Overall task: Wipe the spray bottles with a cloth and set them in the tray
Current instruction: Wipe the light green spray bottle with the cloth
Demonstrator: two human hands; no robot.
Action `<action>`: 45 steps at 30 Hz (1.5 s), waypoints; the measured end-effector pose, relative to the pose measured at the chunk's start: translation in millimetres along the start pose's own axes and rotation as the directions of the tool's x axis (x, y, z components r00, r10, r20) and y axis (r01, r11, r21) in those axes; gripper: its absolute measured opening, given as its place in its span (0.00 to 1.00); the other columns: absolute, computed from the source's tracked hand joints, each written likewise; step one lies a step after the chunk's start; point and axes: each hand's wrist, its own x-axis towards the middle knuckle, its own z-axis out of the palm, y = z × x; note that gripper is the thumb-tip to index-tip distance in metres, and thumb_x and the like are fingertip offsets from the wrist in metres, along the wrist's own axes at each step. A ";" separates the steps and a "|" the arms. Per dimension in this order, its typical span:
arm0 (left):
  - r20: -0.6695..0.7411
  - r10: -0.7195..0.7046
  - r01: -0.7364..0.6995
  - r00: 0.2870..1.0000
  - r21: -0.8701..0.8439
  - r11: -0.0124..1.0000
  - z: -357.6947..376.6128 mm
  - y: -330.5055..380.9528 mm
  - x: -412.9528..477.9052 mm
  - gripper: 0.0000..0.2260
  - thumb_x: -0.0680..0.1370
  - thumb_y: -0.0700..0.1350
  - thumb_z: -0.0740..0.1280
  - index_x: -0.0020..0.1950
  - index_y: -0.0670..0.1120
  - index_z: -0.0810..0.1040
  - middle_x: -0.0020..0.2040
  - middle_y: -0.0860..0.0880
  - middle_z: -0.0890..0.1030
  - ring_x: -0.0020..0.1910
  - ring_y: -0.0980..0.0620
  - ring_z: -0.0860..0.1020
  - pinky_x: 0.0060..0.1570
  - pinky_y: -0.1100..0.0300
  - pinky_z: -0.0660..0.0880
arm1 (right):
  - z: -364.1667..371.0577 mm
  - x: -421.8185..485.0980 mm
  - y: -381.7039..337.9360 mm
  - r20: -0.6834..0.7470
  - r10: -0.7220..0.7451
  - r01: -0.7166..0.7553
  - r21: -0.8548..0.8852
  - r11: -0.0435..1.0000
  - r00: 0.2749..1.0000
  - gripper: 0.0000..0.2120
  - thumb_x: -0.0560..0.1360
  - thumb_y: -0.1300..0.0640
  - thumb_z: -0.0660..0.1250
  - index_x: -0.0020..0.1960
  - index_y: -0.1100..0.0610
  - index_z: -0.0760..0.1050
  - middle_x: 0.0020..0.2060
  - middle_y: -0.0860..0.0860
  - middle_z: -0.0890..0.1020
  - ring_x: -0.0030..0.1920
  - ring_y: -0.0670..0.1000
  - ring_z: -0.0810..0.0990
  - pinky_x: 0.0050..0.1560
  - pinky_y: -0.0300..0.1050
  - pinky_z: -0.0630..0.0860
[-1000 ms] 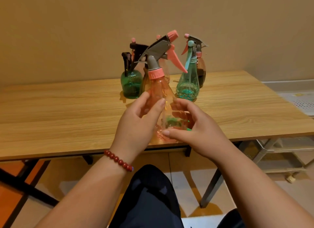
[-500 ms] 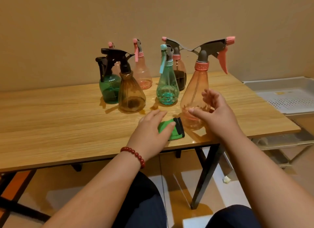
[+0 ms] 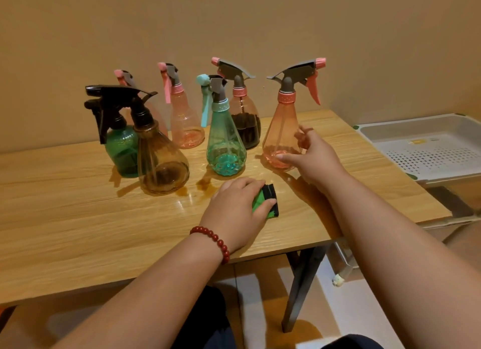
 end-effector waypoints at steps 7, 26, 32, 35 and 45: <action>-0.017 0.025 -0.024 1.000 0.054 0.998 6.2 3.1 29.8 0.23 0.81 0.59 0.55 0.75 0.52 0.64 0.69 0.55 0.71 0.69 0.54 0.64 0.69 0.55 0.64 | -1.7 53.3 5.1 -0.001 -0.007 0.007 -0.080 0.997 1.000 0.34 0.72 0.52 0.74 0.74 0.51 0.63 0.68 0.52 0.72 0.66 0.53 0.72 0.57 0.44 0.70; -0.096 0.054 -0.050 0.994 0.040 0.998 16.1 0.1 49.2 0.23 0.81 0.59 0.54 0.74 0.53 0.65 0.69 0.58 0.70 0.69 0.58 0.63 0.68 0.60 0.61 | 2.5 114.1 14.6 -0.002 -0.024 0.024 0.011 1.000 1.000 0.28 0.74 0.56 0.71 0.72 0.49 0.67 0.66 0.48 0.75 0.64 0.50 0.74 0.61 0.54 0.75; -0.108 0.067 -0.061 0.992 0.064 0.996 17.7 1.0 48.0 0.23 0.81 0.59 0.54 0.74 0.52 0.65 0.68 0.57 0.71 0.68 0.58 0.64 0.67 0.60 0.61 | 4.5 119.0 19.0 -0.001 -0.013 0.013 -0.019 1.000 1.000 0.30 0.76 0.55 0.69 0.75 0.47 0.62 0.70 0.49 0.71 0.68 0.52 0.70 0.64 0.55 0.72; -0.110 0.072 -0.063 0.991 0.080 0.995 18.0 1.6 47.4 0.23 0.81 0.59 0.54 0.74 0.52 0.64 0.69 0.57 0.71 0.69 0.58 0.64 0.67 0.60 0.61 | 6.2 122.1 21.5 0.000 -0.048 0.048 -0.094 0.994 0.999 0.33 0.76 0.52 0.69 0.77 0.49 0.59 0.72 0.50 0.68 0.69 0.52 0.69 0.66 0.50 0.70; -0.124 0.070 -0.058 0.990 0.092 0.994 19.3 2.2 48.1 0.23 0.81 0.59 0.53 0.75 0.52 0.64 0.68 0.57 0.71 0.69 0.58 0.64 0.67 0.60 0.61 | 19.0 126.7 18.2 -0.114 -0.002 -0.009 -0.097 0.995 0.993 0.34 0.70 0.45 0.74 0.70 0.54 0.66 0.64 0.51 0.75 0.55 0.49 0.74 0.28 0.29 0.70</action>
